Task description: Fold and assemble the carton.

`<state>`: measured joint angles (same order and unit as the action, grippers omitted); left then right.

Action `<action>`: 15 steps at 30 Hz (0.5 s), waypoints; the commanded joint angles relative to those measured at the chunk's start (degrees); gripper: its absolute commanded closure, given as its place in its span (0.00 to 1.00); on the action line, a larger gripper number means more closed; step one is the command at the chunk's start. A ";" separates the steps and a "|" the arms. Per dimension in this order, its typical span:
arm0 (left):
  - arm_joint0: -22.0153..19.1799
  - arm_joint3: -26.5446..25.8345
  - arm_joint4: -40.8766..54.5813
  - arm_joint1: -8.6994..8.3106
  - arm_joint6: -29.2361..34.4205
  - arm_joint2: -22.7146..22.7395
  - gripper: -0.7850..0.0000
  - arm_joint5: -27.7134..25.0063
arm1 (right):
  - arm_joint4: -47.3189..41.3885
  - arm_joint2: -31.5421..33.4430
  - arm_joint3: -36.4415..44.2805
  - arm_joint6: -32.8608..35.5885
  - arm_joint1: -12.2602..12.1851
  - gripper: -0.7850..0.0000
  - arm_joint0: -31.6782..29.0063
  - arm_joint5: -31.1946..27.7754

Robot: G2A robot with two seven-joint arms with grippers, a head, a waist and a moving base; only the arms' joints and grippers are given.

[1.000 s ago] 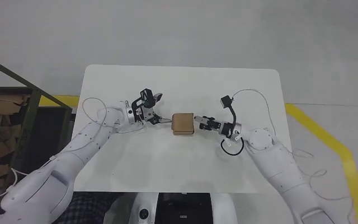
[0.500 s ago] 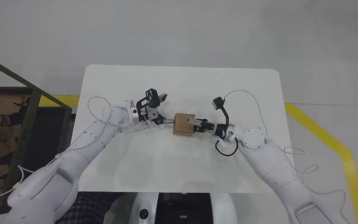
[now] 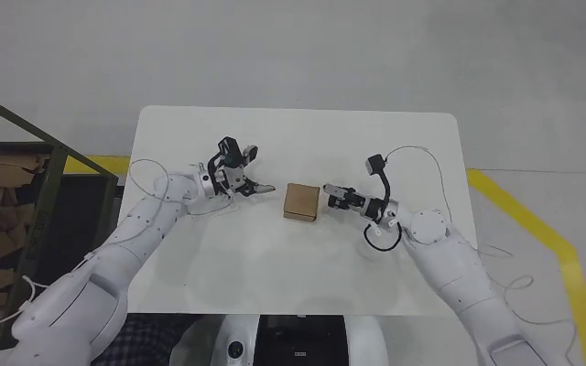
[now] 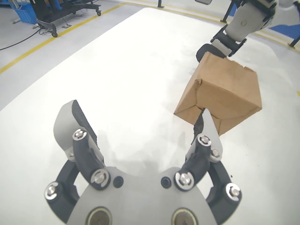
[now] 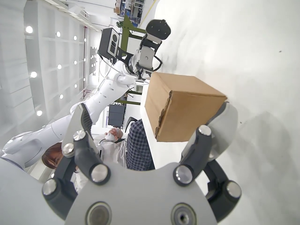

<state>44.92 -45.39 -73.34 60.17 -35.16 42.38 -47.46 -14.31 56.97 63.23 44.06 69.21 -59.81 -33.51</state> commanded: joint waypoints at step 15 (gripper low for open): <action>0.50 2.50 11.90 -2.79 2.37 12.76 0.00 3.22 | 37.34 17.19 11.17 -32.70 -3.92 0.00 -6.26 0.80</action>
<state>45.15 -42.67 -62.16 57.60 -33.56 54.33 -44.39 19.14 73.33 73.72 14.73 65.39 -65.66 -33.31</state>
